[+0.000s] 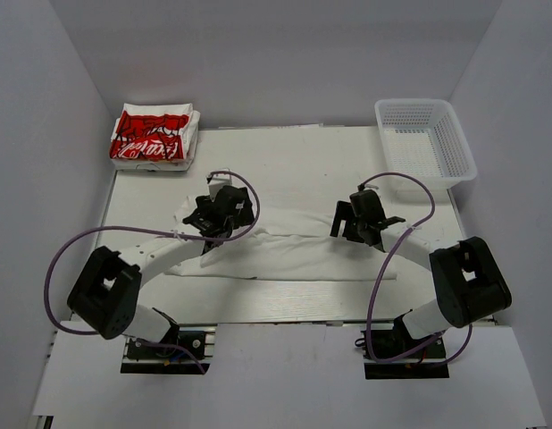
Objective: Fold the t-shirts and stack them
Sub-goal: Fold the other side of the tshirt into a rectangle
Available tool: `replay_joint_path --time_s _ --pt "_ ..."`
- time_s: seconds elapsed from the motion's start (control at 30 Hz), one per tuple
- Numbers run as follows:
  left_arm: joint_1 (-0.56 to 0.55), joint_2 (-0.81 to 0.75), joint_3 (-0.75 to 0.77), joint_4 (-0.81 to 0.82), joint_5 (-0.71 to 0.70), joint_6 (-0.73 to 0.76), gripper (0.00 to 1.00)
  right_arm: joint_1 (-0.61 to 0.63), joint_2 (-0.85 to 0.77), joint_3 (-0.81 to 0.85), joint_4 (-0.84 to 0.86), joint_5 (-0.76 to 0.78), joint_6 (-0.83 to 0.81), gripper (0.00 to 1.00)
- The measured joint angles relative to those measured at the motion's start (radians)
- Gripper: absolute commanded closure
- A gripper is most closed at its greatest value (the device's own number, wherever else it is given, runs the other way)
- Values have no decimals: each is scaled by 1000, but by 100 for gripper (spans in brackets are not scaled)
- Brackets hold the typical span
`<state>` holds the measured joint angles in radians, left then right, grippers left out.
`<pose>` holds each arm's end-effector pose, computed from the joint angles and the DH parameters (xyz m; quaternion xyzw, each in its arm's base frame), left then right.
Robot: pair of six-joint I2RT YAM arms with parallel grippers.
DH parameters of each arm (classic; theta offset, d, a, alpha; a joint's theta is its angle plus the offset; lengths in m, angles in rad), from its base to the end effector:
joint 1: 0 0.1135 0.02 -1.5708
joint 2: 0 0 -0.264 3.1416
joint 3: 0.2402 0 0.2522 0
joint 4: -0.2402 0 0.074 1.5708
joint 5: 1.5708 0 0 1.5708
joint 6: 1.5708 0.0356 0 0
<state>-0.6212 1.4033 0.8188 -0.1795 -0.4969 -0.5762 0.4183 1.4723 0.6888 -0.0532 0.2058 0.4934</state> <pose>0.2452 -0.1546 0.2158 -0.0764 0.8934 -0.0276 0.4418 0.2614 0.1082 0.1650 0.0717 0.9264 0.0711 0.3627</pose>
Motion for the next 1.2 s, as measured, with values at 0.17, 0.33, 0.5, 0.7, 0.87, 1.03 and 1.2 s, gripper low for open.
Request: replay_joint_path --time_s 0.17,0.33,0.5,0.7,0.87,1.03,1.2 --pt "30 84 15 25 -12 4 0 0 -12 -13 2 -6 -2 10" --pt "40 149 33 53 16 7 0 0 -43 -38 -7 -7 -1 10" --pt "40 174 33 112 107 12 0 0 -47 -42 -8 -6 -3 10" --pt "40 200 29 164 188 29 0 0 -45 -46 4 -8 -1 10" --pt "40 243 29 164 209 46 0 0 -60 -68 31 -17 3 10" --pt "35 247 27 166 253 55 0 0 -87 -99 56 -23 9 10" --pt "18 215 -66 268 433 43 0 0 -107 -116 60 -26 17 10"
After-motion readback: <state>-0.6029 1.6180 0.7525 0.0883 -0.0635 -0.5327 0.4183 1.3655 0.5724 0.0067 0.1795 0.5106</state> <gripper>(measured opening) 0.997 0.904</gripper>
